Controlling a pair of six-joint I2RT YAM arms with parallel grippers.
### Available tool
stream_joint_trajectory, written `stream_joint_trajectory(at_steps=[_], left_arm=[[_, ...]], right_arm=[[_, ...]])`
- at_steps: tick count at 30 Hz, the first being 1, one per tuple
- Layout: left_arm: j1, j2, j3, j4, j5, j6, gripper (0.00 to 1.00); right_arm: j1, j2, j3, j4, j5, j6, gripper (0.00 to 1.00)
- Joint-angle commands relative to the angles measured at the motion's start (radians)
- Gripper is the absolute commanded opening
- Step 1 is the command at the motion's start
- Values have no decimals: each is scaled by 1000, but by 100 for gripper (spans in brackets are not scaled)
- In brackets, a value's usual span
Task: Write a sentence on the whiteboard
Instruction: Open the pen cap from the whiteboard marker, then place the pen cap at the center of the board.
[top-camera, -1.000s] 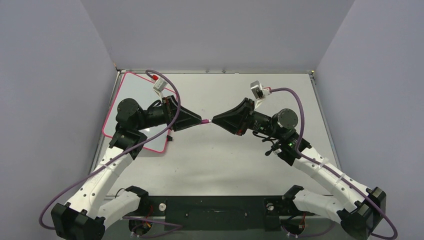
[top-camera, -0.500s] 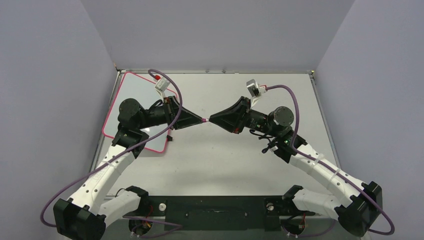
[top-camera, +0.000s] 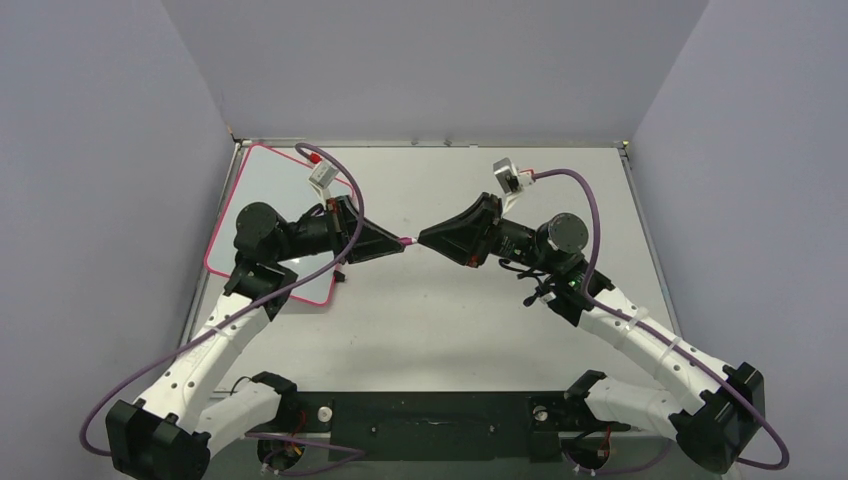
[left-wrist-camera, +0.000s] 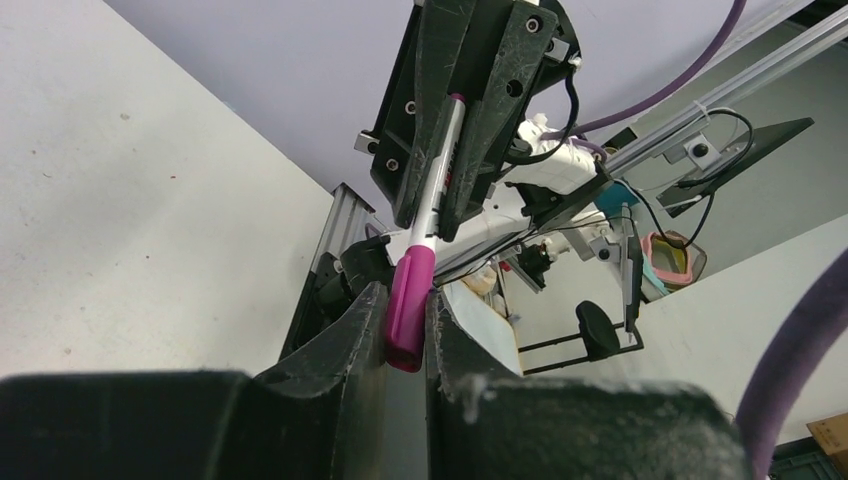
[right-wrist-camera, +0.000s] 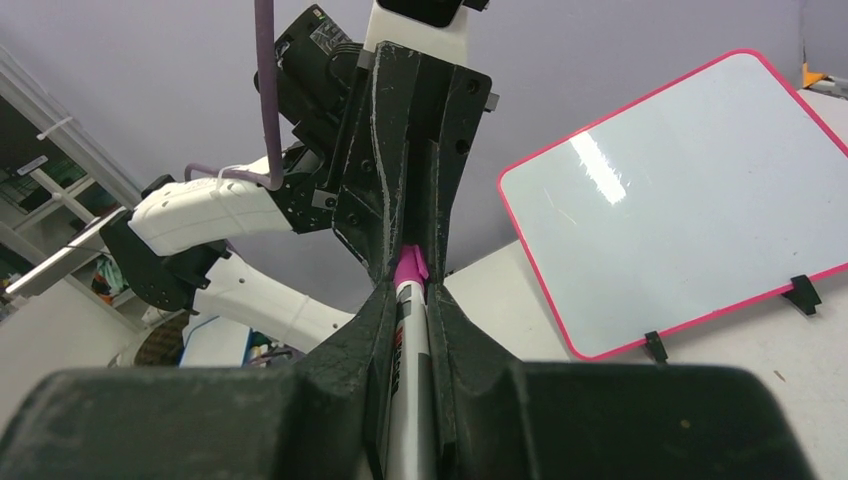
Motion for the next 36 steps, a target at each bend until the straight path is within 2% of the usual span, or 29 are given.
stream_joint_trajectory(at_steps=[1,4,5,10,17,21,24,30,36], left_arm=[[-2,-25,-21,38,-47,21,0],[-2,-39,-44,62,-77,33,0],[-3,-39,-54,68,-86,34,0],[-2,-33,-88,95,-131,60,0],[-27,44,-154,145,-194,96,0],[-159,138,-145,49,-316,220,0],[-265,245,-132,11,-449,289,0],[-402,495,-163,70,-653,277,0],[-528,703,-140,131,-753,302,0]], right_arm=[[-5,-19,33,-3,93,-11,0],[-53,-49,66,-218,233,14,0],[-72,-55,63,-239,263,32,0],[-215,-103,2,-305,258,153,0],[-367,-180,-56,-481,289,101,0],[-389,-241,-52,-624,449,15,0],[-391,-262,-58,-658,518,-8,0],[-394,-285,-83,-680,526,-66,0],[-396,-300,-106,-686,520,-98,0]])
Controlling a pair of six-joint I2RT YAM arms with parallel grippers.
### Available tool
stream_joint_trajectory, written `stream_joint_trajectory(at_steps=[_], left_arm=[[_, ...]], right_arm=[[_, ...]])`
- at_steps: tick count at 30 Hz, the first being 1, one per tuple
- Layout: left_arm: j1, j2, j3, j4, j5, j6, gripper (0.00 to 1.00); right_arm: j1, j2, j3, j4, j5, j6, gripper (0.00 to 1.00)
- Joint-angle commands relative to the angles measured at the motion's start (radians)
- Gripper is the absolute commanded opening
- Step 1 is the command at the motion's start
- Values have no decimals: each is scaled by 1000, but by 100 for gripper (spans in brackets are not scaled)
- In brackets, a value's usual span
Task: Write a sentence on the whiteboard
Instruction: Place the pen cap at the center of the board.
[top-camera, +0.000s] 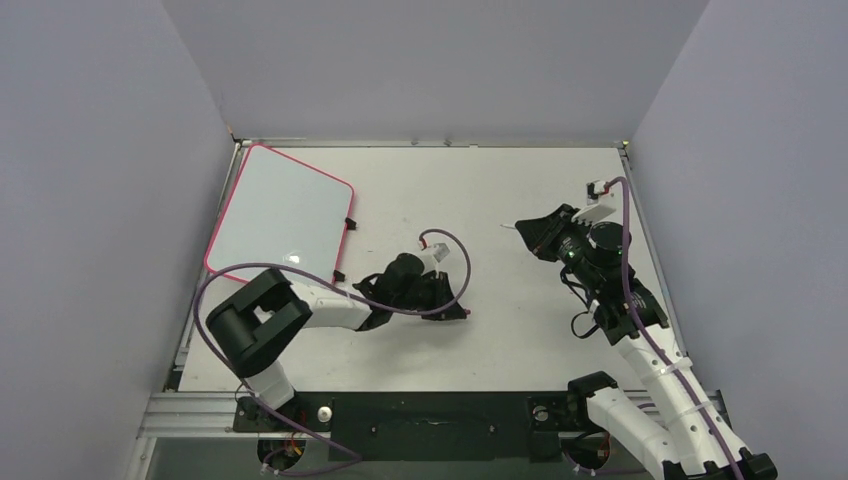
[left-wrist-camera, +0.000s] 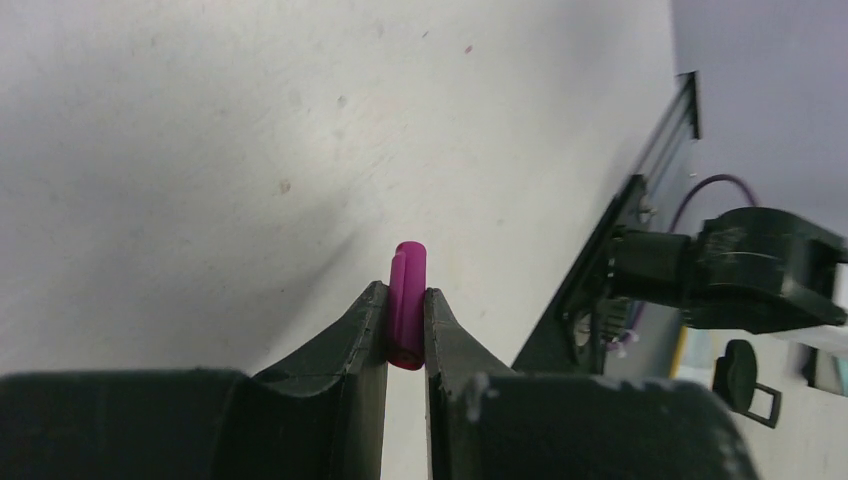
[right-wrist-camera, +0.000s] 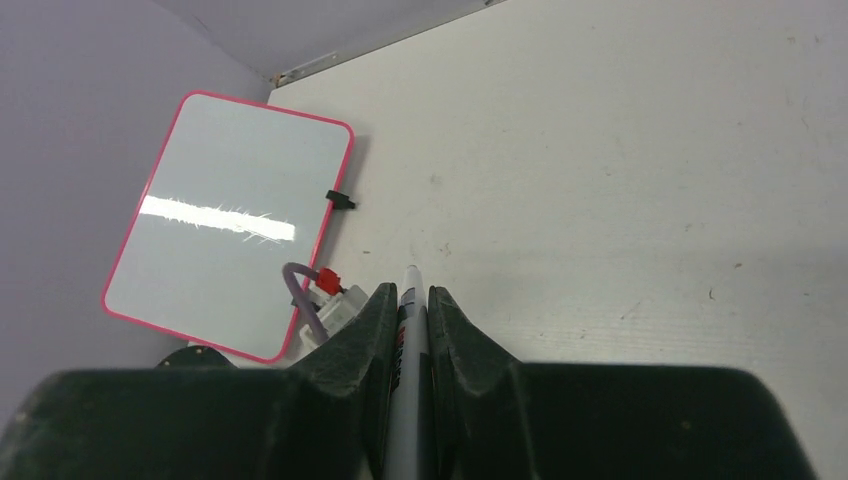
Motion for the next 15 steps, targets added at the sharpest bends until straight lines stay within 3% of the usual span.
stream_joint_trajectory(at_steps=[1,13,15], left_arm=[[-65,87,24,89,-123,44,0],[-158,137,78,-44,-309,129,0],[-161,128,79,-57,-329,134,5]], right_arm=[[-8,-25,-16,1,31,-43,0],[-9,-17,-40,-3,58,-50,0],[-10,-12,-40,-2,56,-52,0]])
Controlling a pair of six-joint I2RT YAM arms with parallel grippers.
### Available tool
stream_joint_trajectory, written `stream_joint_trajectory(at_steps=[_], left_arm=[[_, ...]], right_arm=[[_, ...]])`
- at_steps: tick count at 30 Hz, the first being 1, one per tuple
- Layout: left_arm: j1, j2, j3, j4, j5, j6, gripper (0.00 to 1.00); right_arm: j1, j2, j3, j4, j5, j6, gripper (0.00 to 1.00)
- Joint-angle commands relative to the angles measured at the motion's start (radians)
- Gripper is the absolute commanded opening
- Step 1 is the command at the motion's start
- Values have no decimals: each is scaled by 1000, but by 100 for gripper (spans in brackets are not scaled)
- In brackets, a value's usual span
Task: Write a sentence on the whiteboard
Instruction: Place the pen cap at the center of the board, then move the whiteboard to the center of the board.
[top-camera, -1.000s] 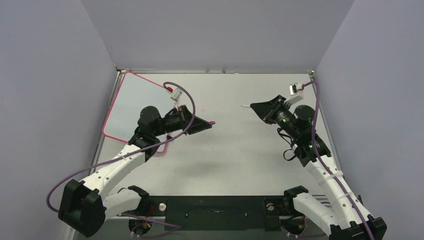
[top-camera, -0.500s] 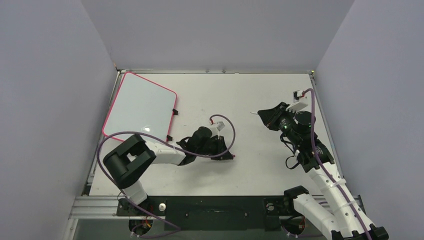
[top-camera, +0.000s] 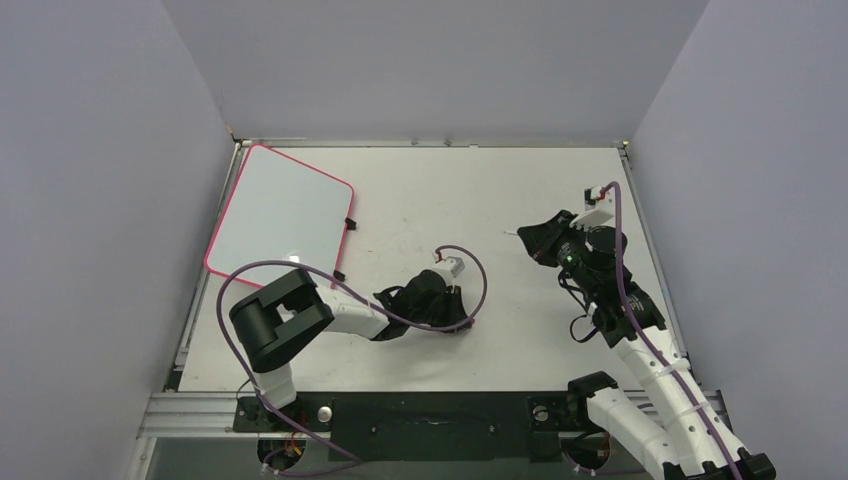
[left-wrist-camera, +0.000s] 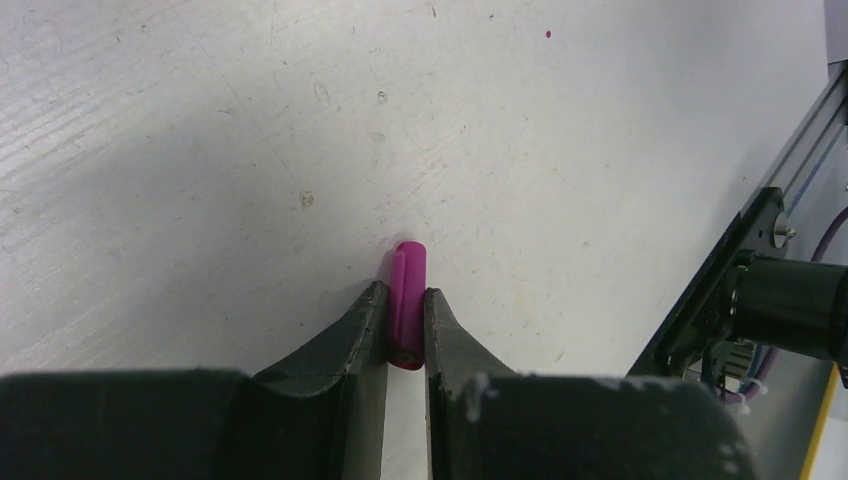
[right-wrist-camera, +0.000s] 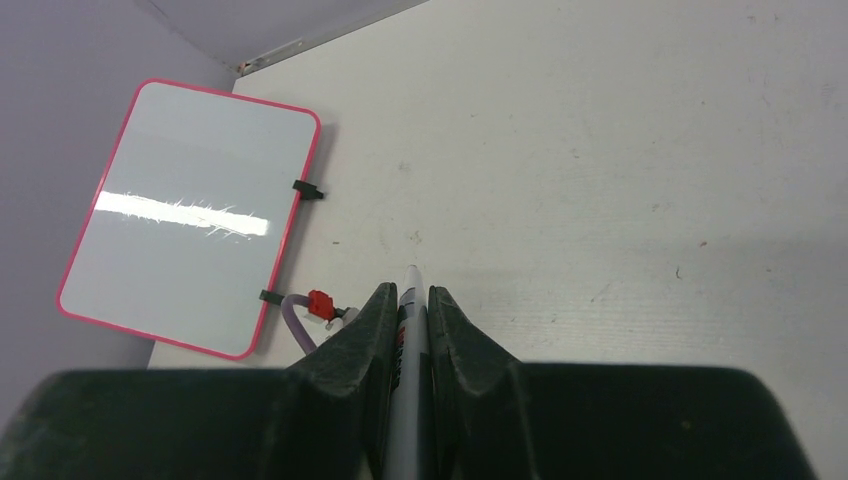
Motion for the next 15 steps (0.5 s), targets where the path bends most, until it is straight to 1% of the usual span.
stream_joint_trajectory(at_steps=[1,2,3,4,5,9,12,15], left_arm=[[-17,-19,34,-43,-94,45,11],[-17,-24,34,-54,-97,47,13],[-17,-35,34,-62,-99,48,19],[-19,-40,34,-74,-100,52,21],[-19,-53,32,-80,-120,54,26],[-19,-91,25,-120,-140,66,39],[-19,-125,23,-145,-156,68,43],[-20,-166,28,-194,-176,78,44]], right_arm=[[-9,3,1,21,22,-21,0],[-9,5,2,21,20,-23,0],[-9,9,2,21,19,-24,0],[-9,10,4,21,17,-26,0],[-9,12,4,20,17,-27,0],[-9,14,5,21,16,-31,0],[-9,16,3,20,11,-33,0],[-9,15,2,21,10,-34,0]])
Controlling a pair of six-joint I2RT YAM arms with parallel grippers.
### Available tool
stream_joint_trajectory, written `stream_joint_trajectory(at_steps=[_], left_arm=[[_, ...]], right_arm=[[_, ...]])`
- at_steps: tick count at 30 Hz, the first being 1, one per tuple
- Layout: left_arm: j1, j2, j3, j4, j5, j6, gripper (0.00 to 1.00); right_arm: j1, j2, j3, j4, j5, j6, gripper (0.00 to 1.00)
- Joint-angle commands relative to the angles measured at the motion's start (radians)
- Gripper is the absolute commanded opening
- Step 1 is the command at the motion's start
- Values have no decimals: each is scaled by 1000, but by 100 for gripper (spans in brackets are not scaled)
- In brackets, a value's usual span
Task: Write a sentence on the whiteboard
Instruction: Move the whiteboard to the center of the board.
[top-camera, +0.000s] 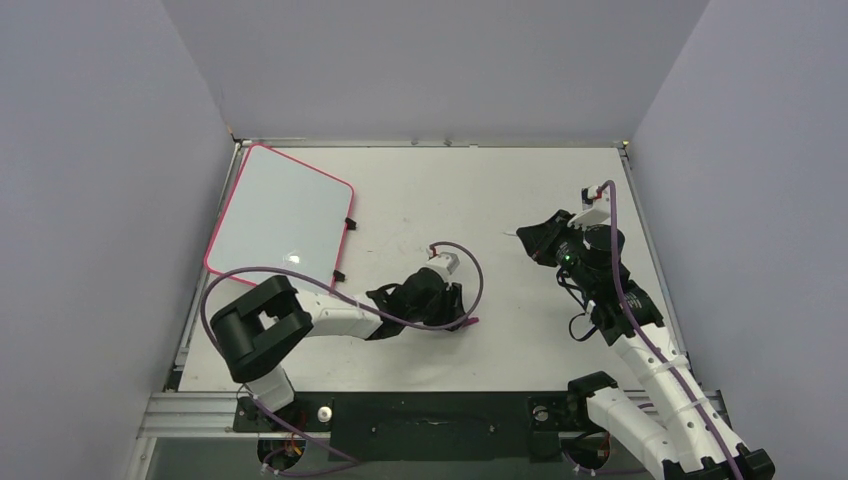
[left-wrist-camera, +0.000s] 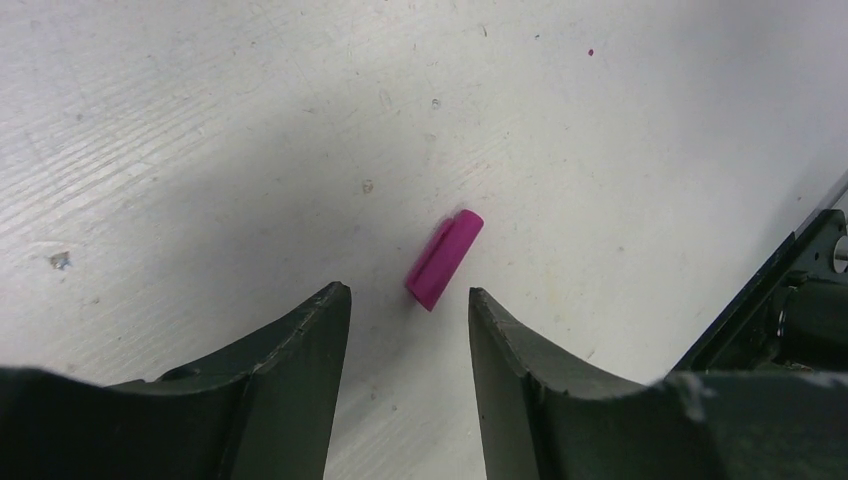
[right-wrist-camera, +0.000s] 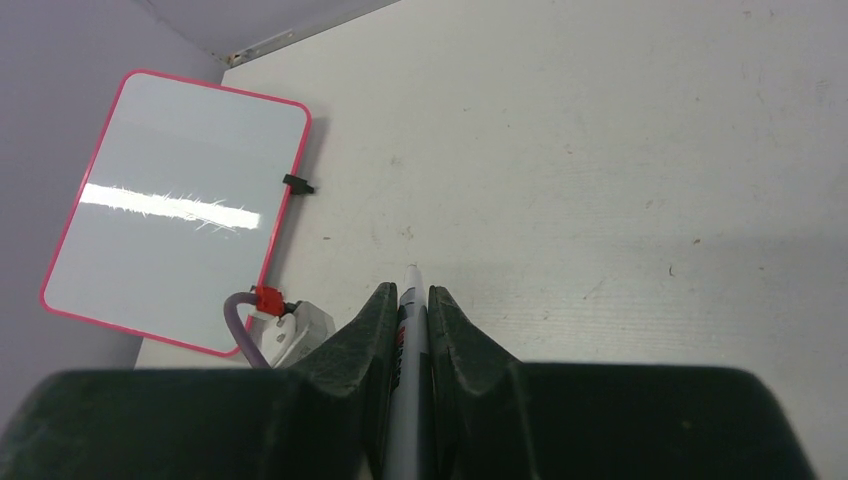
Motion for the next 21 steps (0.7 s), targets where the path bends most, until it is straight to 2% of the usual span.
stream_joint_trajectory(at_steps=[1,6,11,15,21], left_arm=[[-2,-108,26,-77,-60,35,45],[-1,-205,101,-302,-147,89,48],[33,-345,187,-499,-277,139,45],[166,-449,227,-634,-274,147,48],[457,-592,236,-731,-332,181,58]], right_arm=[[-9,-3,2,21,9,-17,0],[-9,-5,1,21,6,-20,0],[-8,-6,2,27,-3,-20,0],[-9,-5,0,36,-14,-15,0],[-7,-8,-9,44,-30,-9,0]])
